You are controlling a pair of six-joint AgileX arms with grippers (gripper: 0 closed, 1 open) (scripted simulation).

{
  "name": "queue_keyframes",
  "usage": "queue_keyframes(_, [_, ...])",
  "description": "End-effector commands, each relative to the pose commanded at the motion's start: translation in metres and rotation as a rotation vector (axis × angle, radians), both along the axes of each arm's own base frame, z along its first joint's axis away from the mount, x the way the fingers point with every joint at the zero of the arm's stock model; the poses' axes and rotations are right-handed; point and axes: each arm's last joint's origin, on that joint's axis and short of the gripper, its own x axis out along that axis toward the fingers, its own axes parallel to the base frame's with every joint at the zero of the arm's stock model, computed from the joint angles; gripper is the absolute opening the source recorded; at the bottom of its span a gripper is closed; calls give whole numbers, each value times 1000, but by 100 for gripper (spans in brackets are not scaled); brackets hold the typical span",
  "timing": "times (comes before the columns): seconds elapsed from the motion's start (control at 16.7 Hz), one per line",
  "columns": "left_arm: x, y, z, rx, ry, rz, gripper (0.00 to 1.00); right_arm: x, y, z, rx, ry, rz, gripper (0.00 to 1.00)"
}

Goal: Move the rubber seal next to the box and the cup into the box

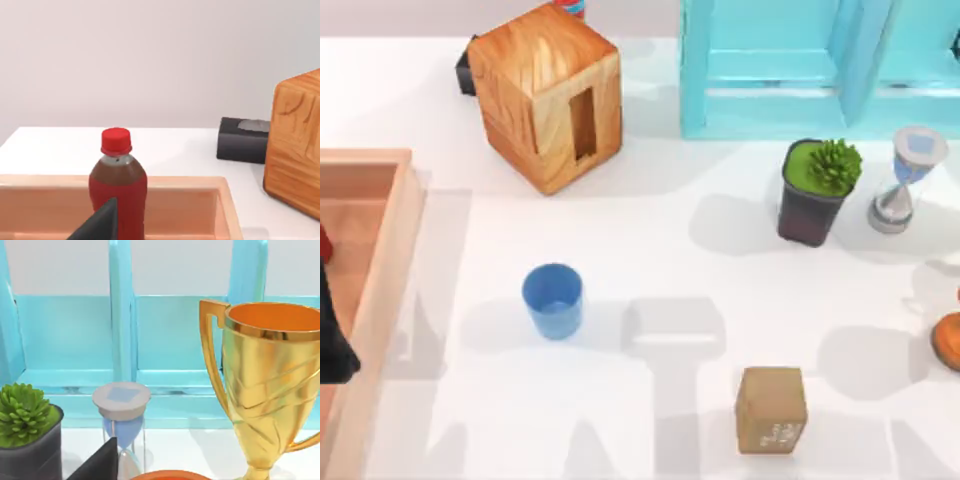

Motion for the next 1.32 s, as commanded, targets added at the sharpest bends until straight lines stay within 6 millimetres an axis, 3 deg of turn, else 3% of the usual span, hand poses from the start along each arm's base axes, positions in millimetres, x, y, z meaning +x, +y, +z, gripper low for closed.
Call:
queue_keyframes(0.3, [1, -1, 5, -26, 45, -1, 100, 0, 0, 0, 0, 0, 0, 100])
queue_keyframes(0.66, [19, -7, 35, -175, 331, 10, 100, 0, 0, 0, 0, 0, 0, 100])
queue_keyframes(1.02, [73, -30, 74, -322, 725, 59, 100, 0, 0, 0, 0, 0, 0, 100])
queue_keyframes(1.32, [134, -80, 86, -355, 1044, 120, 100, 0, 0, 0, 0, 0, 0, 100])
